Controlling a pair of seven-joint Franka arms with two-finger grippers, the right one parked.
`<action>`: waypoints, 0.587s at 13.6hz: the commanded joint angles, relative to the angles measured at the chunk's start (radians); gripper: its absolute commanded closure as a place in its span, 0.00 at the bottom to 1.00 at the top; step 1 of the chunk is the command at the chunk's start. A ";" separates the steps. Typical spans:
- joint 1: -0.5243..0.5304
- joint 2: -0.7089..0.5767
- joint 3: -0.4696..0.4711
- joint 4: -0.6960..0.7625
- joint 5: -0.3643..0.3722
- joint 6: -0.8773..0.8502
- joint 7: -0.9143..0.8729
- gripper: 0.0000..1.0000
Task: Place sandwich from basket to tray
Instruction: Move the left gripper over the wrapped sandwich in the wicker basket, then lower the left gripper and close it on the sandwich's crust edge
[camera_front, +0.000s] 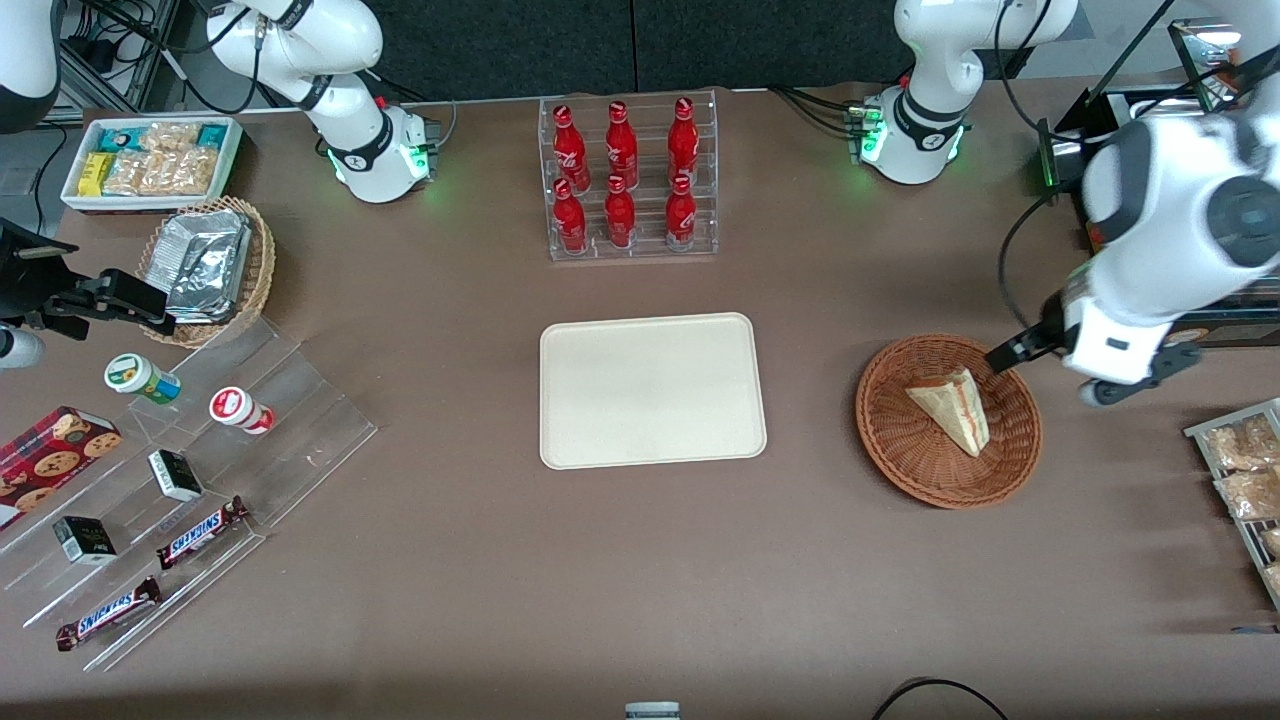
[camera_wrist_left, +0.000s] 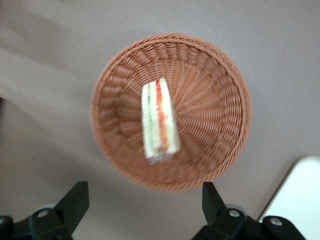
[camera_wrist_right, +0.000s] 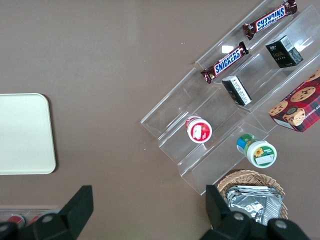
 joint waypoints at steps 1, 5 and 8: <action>-0.025 -0.044 0.002 -0.139 0.015 0.139 -0.158 0.00; -0.025 0.019 0.003 -0.152 0.016 0.184 -0.178 0.00; -0.025 0.074 0.006 -0.166 0.018 0.248 -0.178 0.00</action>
